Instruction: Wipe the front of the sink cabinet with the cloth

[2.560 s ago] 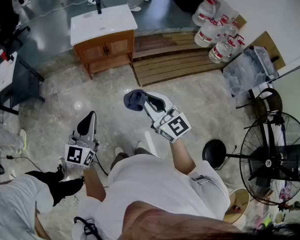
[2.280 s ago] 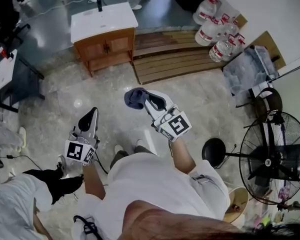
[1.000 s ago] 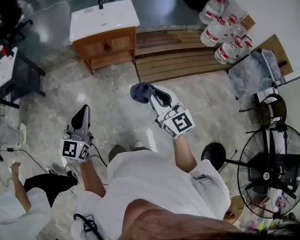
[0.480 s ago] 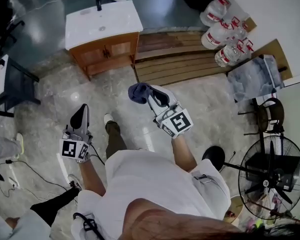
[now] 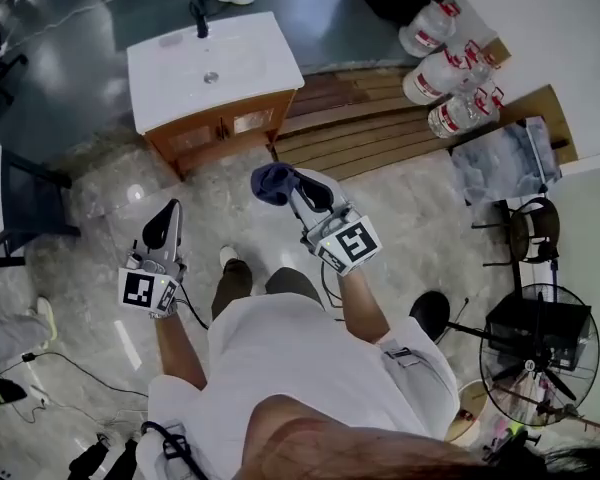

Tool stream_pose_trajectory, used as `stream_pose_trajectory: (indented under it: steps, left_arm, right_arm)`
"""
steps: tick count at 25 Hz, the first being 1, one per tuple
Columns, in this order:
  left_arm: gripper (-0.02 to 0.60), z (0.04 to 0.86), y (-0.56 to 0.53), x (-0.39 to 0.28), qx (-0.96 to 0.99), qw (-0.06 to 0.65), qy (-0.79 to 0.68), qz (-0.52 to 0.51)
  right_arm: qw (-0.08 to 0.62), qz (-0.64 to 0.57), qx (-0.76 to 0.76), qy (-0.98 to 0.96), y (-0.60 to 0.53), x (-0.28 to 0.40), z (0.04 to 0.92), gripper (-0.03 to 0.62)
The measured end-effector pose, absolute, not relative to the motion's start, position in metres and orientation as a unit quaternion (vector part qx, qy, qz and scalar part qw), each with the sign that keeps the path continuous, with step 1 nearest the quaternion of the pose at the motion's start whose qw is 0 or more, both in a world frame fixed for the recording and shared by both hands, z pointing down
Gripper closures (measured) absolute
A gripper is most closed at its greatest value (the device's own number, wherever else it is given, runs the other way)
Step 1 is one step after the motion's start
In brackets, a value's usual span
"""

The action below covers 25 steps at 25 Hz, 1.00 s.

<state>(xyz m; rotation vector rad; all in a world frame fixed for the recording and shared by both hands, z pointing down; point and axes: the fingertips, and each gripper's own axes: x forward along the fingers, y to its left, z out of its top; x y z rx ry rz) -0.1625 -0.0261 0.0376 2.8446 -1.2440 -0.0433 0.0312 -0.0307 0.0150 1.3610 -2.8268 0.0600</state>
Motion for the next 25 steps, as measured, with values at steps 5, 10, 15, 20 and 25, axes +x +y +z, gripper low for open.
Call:
stream_pose_trajectory:
  steps: [5, 10, 15, 20, 25]
  left_arm:
    - [0.580, 0.044, -0.059, -0.164, 0.919, 0.026, -0.392, -0.012]
    - [0.580, 0.050, -0.084, -0.163, 0.915, 0.034, -0.402, -0.010]
    - [0.580, 0.075, -0.107, -0.171, 0.911, 0.046, -0.410, -0.001]
    - [0.580, 0.117, -0.134, -0.184, 0.905, 0.055, -0.421, -0.007]
    - [0.580, 0.182, -0.161, -0.206, 0.895, 0.062, -0.442, -0.004]
  right_arm:
    - [0.008, 0.025, 0.436, -0.900, -0.064, 0.026, 0.021, 0.554]
    - [0.010, 0.030, 0.423, -0.905, -0.100, 0.021, 0.028, 0.554]
    - [0.011, 0.036, 0.407, -0.912, -0.147, 0.000, 0.052, 0.554]
    - [0.026, 0.046, 0.376, -0.925, -0.185, -0.042, 0.108, 0.554]
    - [0.029, 0.066, 0.356, -0.932, -0.223, -0.083, 0.184, 0.554]
